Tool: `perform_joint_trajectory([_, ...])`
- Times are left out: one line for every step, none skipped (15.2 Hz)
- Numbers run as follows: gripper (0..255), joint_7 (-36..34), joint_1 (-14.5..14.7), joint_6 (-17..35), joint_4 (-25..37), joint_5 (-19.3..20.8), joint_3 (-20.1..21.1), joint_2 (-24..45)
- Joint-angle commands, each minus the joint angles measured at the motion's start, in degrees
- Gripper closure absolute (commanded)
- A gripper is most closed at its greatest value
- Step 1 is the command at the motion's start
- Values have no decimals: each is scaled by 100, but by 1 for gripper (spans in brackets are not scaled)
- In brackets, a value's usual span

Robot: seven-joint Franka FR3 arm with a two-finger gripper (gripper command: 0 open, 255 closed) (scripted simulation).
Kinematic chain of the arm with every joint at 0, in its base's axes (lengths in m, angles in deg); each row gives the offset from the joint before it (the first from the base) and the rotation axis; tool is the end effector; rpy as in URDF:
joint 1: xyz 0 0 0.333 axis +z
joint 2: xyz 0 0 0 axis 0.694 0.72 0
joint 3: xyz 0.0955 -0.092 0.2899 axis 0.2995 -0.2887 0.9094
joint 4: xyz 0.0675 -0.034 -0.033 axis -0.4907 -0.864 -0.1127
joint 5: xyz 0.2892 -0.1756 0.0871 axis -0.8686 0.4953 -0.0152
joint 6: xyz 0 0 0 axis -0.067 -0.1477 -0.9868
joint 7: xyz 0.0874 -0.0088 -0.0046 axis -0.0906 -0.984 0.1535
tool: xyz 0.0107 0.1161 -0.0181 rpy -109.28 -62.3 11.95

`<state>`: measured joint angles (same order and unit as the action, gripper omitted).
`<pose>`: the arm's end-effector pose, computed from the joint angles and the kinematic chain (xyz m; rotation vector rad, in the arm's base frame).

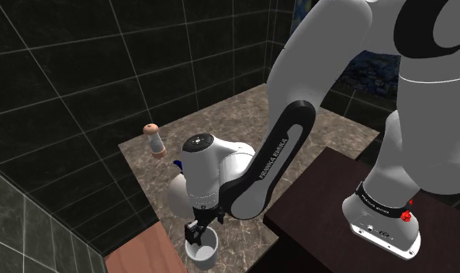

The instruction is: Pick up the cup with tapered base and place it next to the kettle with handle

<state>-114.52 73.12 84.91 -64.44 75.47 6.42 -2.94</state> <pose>0.3229 0.4053 0.2352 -3.0432 -0.0817 0.1348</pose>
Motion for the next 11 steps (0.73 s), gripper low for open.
perform_joint_trajectory([0, 98, -108, -254, -30, -144, 104, -291])
perform_joint_trajectory([0, 162, -170, -422, -30, -236, 159, -466])
perform_joint_trajectory([0, 213, -214, -558, -25, -308, 196, -602])
perform_joint_trajectory([0, 214, -210, -558, -25, -310, 193, -603])
perform_joint_trajectory([0, 215, -209, -558, -25, -310, 191, -603])
perform_joint_trajectory([0, 215, -209, -558, -25, -311, 191, -603])
perform_joint_trajectory([0, 215, -209, -558, -25, -311, 191, -603])
perform_joint_trajectory([0, 215, -209, -558, -25, -311, 191, -603])
perform_joint_trajectory([0, 215, -209, -558, -25, -311, 191, -603])
perform_joint_trajectory([0, 215, -209, -558, -25, -311, 191, -603])
perform_joint_trajectory([0, 215, -209, -558, -25, -311, 191, -603])
